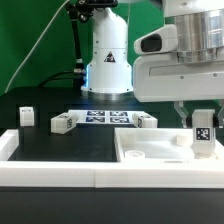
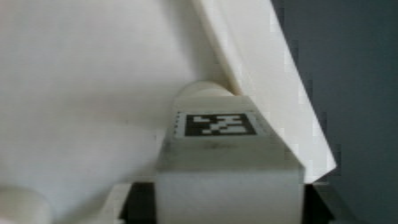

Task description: Assemble one leg

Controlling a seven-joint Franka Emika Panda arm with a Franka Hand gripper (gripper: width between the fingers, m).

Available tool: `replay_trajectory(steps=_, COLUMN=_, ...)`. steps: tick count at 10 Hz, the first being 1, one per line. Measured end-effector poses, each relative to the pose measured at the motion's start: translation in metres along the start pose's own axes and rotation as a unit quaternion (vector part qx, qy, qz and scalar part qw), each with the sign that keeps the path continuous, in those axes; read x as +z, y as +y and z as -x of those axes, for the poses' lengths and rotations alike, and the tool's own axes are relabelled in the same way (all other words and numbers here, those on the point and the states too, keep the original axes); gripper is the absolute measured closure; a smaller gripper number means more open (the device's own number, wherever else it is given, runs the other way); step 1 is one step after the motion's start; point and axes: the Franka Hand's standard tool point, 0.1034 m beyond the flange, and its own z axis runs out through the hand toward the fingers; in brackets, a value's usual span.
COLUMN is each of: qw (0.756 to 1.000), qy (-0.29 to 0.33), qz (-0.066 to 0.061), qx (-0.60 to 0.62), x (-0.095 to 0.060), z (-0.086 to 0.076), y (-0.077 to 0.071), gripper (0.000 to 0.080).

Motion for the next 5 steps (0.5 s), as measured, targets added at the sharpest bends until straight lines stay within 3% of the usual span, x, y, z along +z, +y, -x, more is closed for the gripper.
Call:
replay_trajectory(steps=3, qw=0.981, qy=0.019, qz=-0.008, qx=0.192, x=0.0006, z=-0.0013, y=-0.0020, gripper=0.0509)
replay_trajectory(steps=5, qw=0.944, qy=0.025, qz=-0.009, qx=0.328, x=0.0013, z=0.0009, y=-0.0053, gripper=0.0509)
